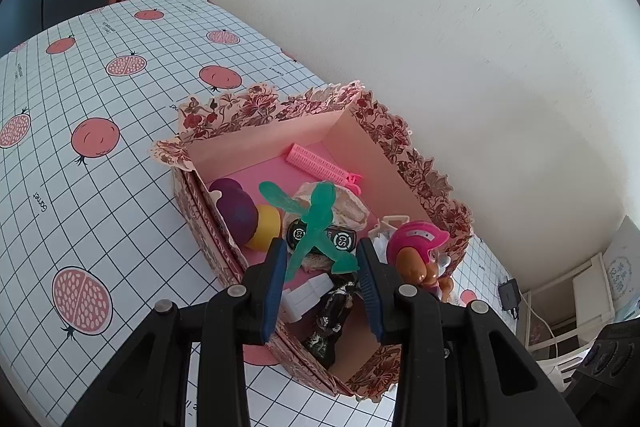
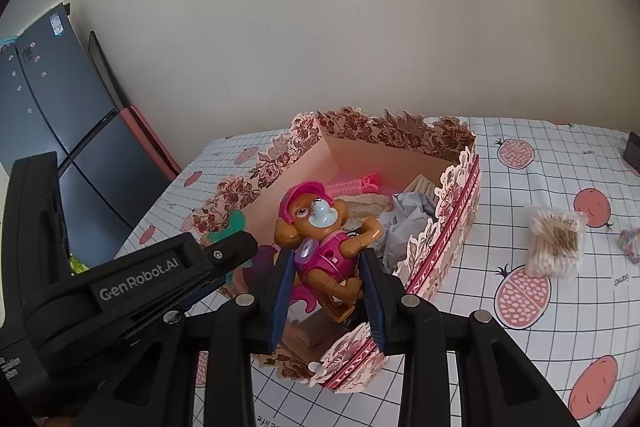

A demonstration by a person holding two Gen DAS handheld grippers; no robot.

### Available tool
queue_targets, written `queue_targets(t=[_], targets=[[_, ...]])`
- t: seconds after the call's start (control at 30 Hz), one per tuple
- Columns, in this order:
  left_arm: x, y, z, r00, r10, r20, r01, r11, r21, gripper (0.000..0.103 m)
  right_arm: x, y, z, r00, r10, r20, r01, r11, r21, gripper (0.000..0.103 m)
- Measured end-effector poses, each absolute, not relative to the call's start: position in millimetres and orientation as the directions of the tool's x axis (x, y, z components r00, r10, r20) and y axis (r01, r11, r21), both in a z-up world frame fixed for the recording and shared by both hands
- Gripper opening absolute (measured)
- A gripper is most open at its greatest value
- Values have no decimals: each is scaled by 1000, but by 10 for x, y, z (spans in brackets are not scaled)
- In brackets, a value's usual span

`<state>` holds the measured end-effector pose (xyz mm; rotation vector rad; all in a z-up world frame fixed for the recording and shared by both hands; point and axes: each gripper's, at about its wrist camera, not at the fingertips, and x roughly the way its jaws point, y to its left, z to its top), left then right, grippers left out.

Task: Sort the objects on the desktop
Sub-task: 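Open both grippers to drop the green figure and dog into the box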

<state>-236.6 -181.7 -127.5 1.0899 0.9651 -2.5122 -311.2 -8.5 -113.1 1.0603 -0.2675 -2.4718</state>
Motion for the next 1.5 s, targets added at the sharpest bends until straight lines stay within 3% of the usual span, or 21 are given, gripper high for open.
queue_targets(t=[1.13, 1.5], targets=[[-2399, -1807, -1340, -667, 47, -743, 465, -753, -466, 38, -3125, -100, -1217, -588, -459, -666, 306, -888, 343, 36], [-2353, -1717, -1074, -712, 29, -701, 425, -778, -464, 38, -3008, 128, -904, -662, -465, -587, 315, -884, 346, 36]])
